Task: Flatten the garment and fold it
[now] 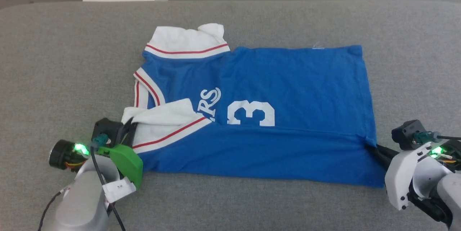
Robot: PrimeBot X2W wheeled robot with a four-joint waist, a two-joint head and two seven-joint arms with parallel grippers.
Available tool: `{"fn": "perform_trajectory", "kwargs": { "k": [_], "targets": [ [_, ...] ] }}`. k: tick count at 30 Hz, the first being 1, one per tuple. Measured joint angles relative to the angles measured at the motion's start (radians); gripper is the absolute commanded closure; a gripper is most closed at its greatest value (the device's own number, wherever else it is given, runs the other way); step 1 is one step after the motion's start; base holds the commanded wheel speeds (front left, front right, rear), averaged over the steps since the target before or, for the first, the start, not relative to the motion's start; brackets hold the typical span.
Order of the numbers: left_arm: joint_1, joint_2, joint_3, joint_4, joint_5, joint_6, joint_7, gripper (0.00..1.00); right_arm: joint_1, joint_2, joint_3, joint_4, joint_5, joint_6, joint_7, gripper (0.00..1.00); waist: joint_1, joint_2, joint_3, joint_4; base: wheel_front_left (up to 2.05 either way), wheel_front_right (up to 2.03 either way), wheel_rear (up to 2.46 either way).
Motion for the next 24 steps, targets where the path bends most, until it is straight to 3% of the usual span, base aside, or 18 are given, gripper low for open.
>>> {"fn": "perform_trajectory", "kwargs": {
  "k": [8, 9, 10, 11, 12, 20, 21, 24],
  "targets": [
    [-0.052, -0.017, -0.060, 0.149, -0.037, -0.001, -0.052, 0.99, -0.043, -0.011, 0.062, 0.029, 0.042, 0.000, -0.023, 1.00, 0.0000, 0.0000, 0.005, 0.002, 0.00, 0.00, 0.00],
    [-0.054, -0.017, -0.074, 0.160, -0.046, -0.001, -0.053, 0.07, -0.044, -0.013, 0.071, 0.031, 0.042, 0.000, -0.029, 1.00, 0.0000, 0.0000, -0.005, 0.003, 0.00, 0.00, 0.00],
    [-0.057, -0.016, -0.084, 0.163, -0.054, -0.001, -0.055, 0.00, -0.044, -0.015, 0.077, 0.031, 0.043, 0.000, -0.031, 0.66, 0.0000, 0.0000, -0.012, 0.004, 0.00, 0.00, 0.00],
    [-0.059, -0.015, -0.096, 0.165, -0.064, -0.001, -0.055, 0.00, -0.044, -0.018, 0.081, 0.031, 0.047, 0.000, -0.038, 0.19, -0.0001, 0.0000, -0.022, 0.005, 0.00, 0.00, 0.00],
    [-0.059, -0.012, -0.104, 0.165, -0.072, -0.001, -0.055, 0.00, -0.044, -0.020, 0.081, 0.029, 0.051, 0.000, -0.047, 0.00, 0.0000, 0.0000, -0.033, 0.007, 0.00, 0.00, 0.00],
    [-0.107, 0.093, -0.180, 0.077, -0.141, -0.005, -0.007, 0.00, -0.038, -0.041, 0.043, -0.020, 0.051, 0.000, -0.078, 0.00, -0.0001, 0.0000, -0.124, 0.019, 0.00, 0.00, 0.00],
    [-0.135, 0.151, -0.261, -0.011, -0.203, -0.005, 0.116, 0.00, -0.013, -0.044, 0.009, -0.040, 0.054, 0.000, -0.078, 0.00, -0.0002, 0.0000, -0.156, 0.025, 0.00, 0.00, 0.00],
    [-0.165, 0.214, -0.344, -0.107, -0.287, -0.005, 0.274, 0.00, 0.021, -0.049, -0.012, -0.056, 0.053, 0.000, -0.070, 0.00, -0.0002, 0.0000, -0.177, 0.032, 0.00, 0.00, 0.00]
  ]
}}
